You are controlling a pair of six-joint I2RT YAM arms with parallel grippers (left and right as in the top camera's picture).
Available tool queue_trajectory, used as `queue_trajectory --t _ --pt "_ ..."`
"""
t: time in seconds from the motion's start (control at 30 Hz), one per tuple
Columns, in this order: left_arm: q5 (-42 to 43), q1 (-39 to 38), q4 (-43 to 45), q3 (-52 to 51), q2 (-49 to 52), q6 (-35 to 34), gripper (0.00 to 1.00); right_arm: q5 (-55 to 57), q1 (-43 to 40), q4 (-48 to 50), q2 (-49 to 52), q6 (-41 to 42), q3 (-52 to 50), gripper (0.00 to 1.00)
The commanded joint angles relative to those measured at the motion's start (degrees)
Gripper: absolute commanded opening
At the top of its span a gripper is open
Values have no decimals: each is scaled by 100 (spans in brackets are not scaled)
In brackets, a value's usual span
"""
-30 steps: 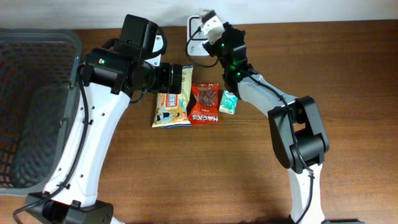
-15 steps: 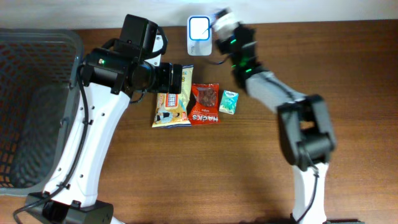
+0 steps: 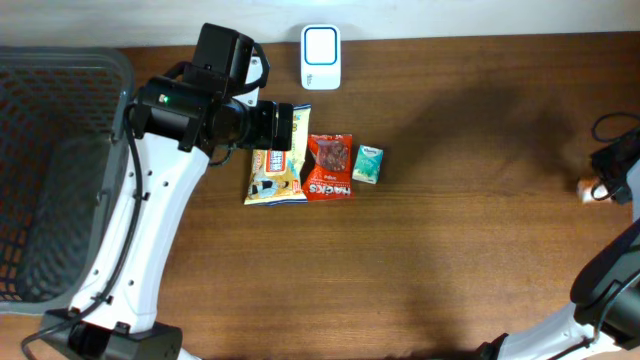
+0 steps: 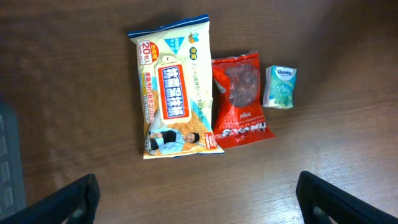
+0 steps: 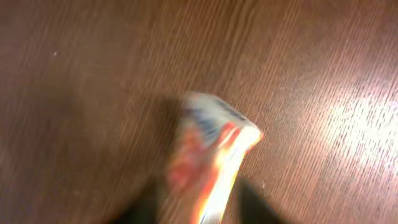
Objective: Scan the item barcode
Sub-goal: 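Place the orange pack at the right edge of the table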
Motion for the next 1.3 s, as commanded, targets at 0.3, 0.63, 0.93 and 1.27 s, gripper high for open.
queue_trajectory --t 0.3,0.63,0.93,1.27 --pt "-39 4 9 15 -66 74 99 -4406 612 -1589 -2057 -1963 -42 99" --pt "-39 4 9 15 -66 76 99 -3866 3683 -1565 -219 -2647 -52 99" --pt "-39 4 7 15 -66 74 99 -4089 4096 13 780 -992 -52 63" --pt "-39 4 9 15 -66 74 99 -1410 5508 273 813 -730 -52 33"
